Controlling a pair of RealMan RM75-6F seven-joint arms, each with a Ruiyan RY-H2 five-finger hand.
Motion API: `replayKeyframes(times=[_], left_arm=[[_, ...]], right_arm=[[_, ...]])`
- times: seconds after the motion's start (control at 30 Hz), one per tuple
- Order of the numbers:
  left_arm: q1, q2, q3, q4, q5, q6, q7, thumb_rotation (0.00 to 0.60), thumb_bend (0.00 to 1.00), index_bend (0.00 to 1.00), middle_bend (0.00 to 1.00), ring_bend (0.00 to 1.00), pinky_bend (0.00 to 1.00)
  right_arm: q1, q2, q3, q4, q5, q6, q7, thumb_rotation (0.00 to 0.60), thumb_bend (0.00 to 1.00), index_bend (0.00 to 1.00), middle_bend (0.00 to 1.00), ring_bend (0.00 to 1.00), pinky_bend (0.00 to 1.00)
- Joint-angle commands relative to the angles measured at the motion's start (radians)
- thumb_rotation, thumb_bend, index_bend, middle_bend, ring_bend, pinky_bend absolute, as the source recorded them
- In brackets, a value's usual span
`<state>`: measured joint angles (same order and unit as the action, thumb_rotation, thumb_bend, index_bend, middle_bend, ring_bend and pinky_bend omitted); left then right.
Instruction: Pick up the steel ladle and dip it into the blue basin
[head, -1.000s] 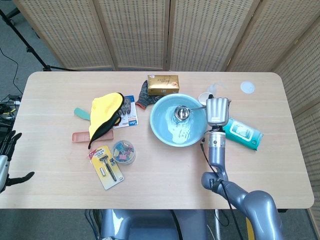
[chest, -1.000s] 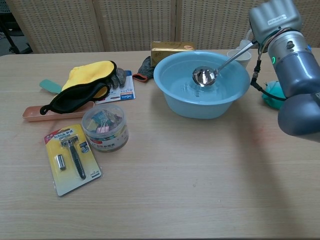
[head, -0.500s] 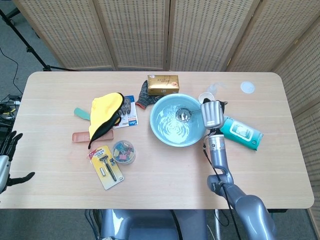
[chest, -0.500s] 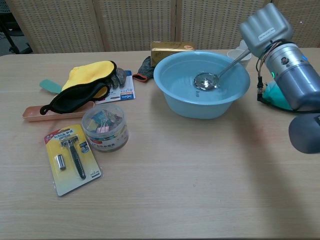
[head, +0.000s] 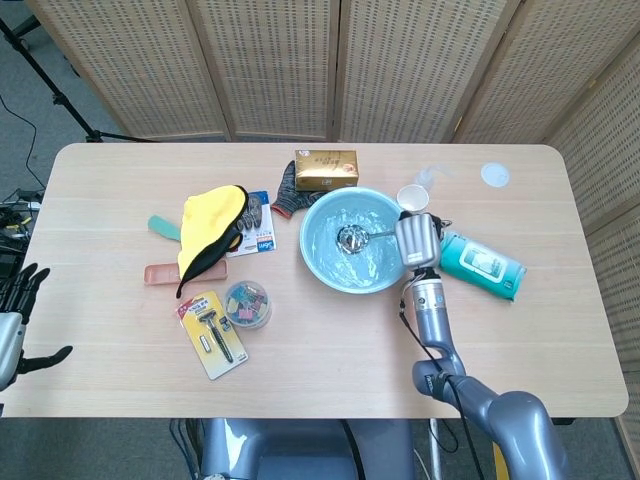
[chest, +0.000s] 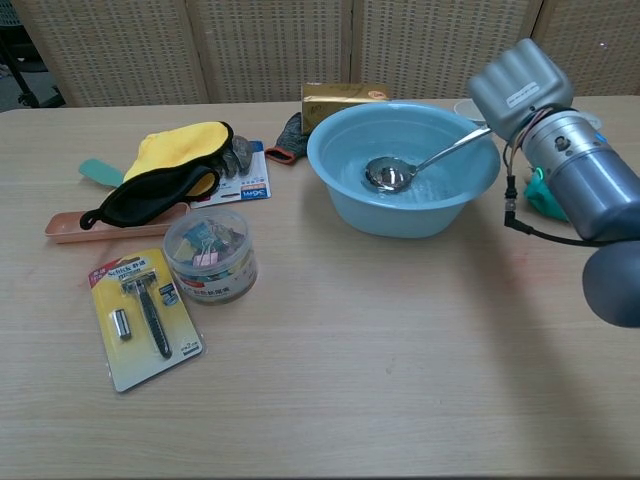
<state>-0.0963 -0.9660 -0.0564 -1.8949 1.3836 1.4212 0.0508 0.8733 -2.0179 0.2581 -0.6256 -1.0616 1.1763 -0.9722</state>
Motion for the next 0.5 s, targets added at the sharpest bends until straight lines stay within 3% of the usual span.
replayKeyframes(times=[0.03, 0.2, 0.37, 0.5], left_arm=[[0.000, -0.001, 0.002, -0.002, 0.002, 0.001, 0.002, 0.600, 0.00, 0.00, 0.00, 0.00, 0.00], [0.000, -0.002, 0.005, -0.004, 0.009, 0.001, 0.006, 0.600, 0.00, 0.00, 0.00, 0.00, 0.00], [0.001, -0.002, 0.007, -0.006, 0.014, 0.002, 0.006, 0.600, 0.00, 0.00, 0.00, 0.00, 0.00], [0.001, -0.001, 0.009, -0.008, 0.019, 0.003, 0.007, 0.600, 0.00, 0.00, 0.00, 0.00, 0.00]], right_arm=[[-0.045, 0.104, 0.072, -0.265, 0.095, -0.006, -0.112, 0.600, 1.00, 0.85, 1.00, 0.94, 1.00], [-0.069, 0.192, 0.146, -0.491, 0.238, 0.002, -0.215, 0.600, 1.00, 0.85, 1.00, 0.94, 1.00], [-0.076, 0.261, 0.211, -0.641, 0.377, 0.018, -0.259, 0.600, 1.00, 0.86, 1.00, 0.94, 1.00], [-0.068, 0.308, 0.229, -0.715, 0.428, 0.042, -0.269, 0.600, 1.00, 0.86, 1.00, 0.94, 1.00]])
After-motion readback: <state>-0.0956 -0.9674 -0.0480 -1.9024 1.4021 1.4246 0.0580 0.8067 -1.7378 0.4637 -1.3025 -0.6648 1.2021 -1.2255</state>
